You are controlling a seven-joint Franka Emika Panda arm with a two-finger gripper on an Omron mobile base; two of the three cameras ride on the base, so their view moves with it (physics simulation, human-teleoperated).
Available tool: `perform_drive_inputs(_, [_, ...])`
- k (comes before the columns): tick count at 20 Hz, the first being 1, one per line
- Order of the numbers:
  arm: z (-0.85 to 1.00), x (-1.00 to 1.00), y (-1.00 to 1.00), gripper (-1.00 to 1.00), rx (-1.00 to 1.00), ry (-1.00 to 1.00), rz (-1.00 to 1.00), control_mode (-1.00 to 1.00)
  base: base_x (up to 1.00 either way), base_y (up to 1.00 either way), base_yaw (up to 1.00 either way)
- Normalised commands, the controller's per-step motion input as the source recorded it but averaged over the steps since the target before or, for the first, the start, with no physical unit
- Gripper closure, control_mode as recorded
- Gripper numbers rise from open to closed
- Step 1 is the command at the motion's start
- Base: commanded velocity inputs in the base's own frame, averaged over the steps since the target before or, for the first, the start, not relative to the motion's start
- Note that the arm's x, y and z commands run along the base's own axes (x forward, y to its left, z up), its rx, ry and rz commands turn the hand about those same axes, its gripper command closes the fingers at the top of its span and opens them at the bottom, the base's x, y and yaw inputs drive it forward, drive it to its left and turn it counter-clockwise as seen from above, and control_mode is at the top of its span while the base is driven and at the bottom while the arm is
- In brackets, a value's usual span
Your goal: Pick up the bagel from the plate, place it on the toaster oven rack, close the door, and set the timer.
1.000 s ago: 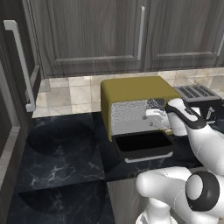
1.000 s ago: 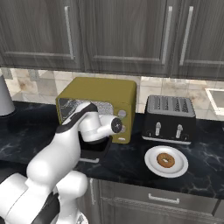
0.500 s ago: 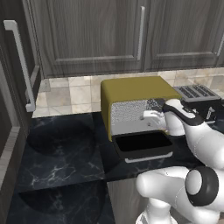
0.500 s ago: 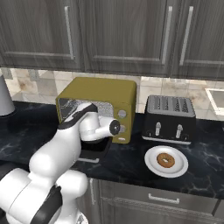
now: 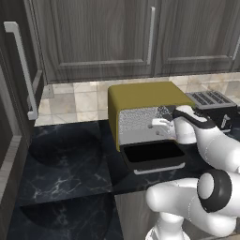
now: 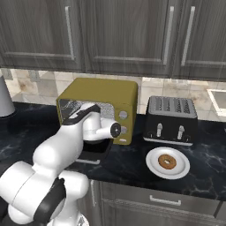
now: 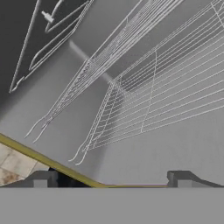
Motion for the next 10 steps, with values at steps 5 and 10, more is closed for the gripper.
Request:
perform_drive_inputs(5, [-0.05,0.14,0.02,-1.00,0.03,0.00,-0.02,-1.00,0.00,0.00,0.00])
perform_drive_inputs(10, [-0.10,0.15,0.04,-1.00,0.02,0.00,-0.04,-1.00,0.00,0.00,0.00])
